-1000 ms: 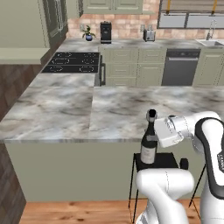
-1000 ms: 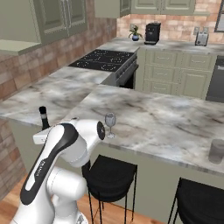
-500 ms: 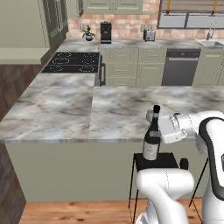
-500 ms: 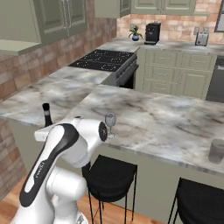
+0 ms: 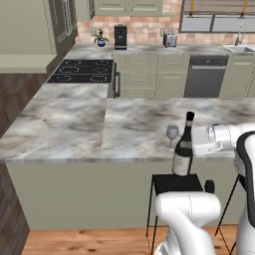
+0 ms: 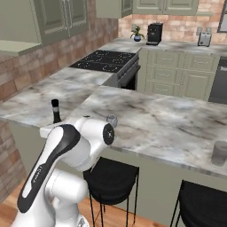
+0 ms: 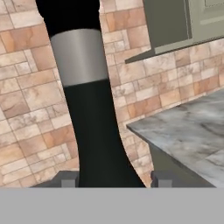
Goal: There is a wine glass and glass cup on the dining counter. Place the wine bottle next to the wine glass and the juice bottle next to the glass cup.
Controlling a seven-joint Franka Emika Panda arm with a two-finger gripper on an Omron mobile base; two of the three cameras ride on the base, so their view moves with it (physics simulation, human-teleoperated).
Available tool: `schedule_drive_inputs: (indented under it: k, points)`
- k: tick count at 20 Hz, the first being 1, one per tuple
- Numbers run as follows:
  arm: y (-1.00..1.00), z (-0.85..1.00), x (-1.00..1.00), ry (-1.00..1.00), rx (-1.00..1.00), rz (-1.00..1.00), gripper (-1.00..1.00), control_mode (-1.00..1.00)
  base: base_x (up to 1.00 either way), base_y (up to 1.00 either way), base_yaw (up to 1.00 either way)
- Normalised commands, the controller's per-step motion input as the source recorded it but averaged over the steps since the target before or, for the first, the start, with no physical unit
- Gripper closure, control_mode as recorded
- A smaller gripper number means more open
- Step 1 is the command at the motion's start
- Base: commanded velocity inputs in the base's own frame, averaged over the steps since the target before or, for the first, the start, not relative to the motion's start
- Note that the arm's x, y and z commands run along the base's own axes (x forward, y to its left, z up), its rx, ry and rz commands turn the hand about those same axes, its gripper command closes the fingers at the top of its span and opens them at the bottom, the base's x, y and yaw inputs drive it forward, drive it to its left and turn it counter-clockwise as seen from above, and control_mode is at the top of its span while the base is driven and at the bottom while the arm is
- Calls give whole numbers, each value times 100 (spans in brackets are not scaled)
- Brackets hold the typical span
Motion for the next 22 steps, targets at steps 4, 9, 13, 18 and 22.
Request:
schedule_drive_inputs:
  k: [4,9,13,18,22]
  points:
    - [-44,-1,16,2,-6,0,100,-100,0,0,0]
    - [-44,0,15,-2,-3,0,100,-100,0,0,0]
    - [-42,0,16,-15,-2,0,100,-100,0,0,0]
    - [-38,0,15,-17,-10,0,100,-100,0,0,0]
    - [-42,-3,21,-3,-6,-2,100,-100,0,0,0]
